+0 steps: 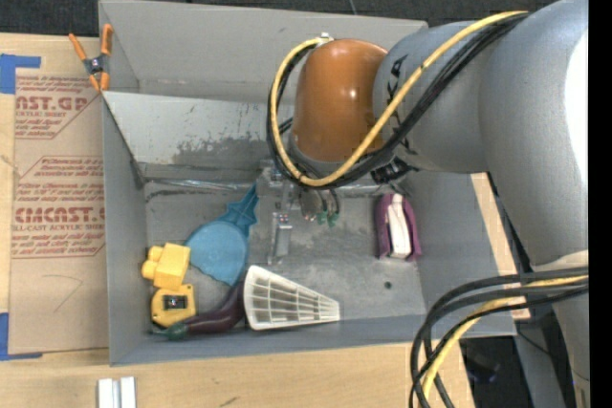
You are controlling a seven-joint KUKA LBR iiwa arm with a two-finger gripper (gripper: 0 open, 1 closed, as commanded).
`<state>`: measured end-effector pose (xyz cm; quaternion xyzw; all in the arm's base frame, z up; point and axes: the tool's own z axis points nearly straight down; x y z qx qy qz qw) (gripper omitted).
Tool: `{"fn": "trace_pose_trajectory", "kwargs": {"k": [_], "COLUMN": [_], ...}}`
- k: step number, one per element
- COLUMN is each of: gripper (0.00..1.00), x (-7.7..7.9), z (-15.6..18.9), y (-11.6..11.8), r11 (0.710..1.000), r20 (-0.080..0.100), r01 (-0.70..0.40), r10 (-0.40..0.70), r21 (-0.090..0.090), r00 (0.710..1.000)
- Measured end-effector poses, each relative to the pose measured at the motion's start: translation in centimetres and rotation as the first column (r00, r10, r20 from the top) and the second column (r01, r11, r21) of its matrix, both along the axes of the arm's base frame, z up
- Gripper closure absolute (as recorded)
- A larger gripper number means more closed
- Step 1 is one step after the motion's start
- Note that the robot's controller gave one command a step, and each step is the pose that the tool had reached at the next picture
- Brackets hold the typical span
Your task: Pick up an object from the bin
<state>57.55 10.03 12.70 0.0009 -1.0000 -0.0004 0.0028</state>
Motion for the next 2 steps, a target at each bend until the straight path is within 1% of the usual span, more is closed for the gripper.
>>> {"fn": "trace_pose_trajectory", "kwargs": {"k": [1,2], "gripper": [0.0,0.0], "x": [0.2,-0.6], "z": [0.5,-1.3], "y": [0.0,0.9], "r11": [1.0,0.999], "r20": [0.006,0.013], "r01": [0.001,-0.055], "r10": [-0.001,0.055], "r21": [0.001,0.0], "r00": [1.0,0.998]}}
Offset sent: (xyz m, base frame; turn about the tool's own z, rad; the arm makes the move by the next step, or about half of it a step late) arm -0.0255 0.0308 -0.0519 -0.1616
